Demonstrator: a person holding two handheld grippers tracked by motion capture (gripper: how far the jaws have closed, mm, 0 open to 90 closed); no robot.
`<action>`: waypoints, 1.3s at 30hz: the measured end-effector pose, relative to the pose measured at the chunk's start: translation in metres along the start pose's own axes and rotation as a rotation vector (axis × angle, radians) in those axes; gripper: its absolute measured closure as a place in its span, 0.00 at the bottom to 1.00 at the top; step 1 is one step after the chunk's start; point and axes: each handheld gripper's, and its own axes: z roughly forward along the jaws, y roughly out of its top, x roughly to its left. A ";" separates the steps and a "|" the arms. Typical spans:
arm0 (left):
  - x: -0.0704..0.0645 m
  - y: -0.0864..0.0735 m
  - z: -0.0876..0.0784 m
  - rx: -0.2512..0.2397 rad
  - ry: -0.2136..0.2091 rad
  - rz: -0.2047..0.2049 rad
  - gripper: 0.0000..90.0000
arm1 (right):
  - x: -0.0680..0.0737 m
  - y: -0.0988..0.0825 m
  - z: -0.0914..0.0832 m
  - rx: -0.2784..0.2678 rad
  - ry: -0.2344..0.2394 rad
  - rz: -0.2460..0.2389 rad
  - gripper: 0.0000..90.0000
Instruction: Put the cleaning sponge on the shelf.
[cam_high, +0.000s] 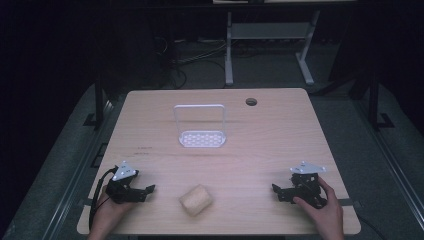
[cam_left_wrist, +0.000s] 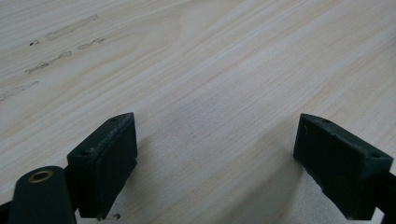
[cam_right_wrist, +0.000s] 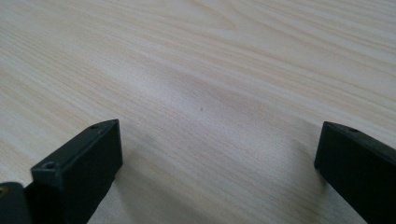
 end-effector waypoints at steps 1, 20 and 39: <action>0.000 0.000 0.000 0.000 0.000 0.000 0.14 | 0.000 0.000 0.000 0.000 0.000 0.000 0.01; -0.002 0.003 0.000 0.008 -0.006 -0.004 0.15 | 0.000 0.000 0.000 0.000 0.000 0.000 0.01; -0.021 0.016 -0.005 0.011 -0.047 0.026 0.16 | 0.000 0.000 0.000 0.000 0.000 0.000 0.01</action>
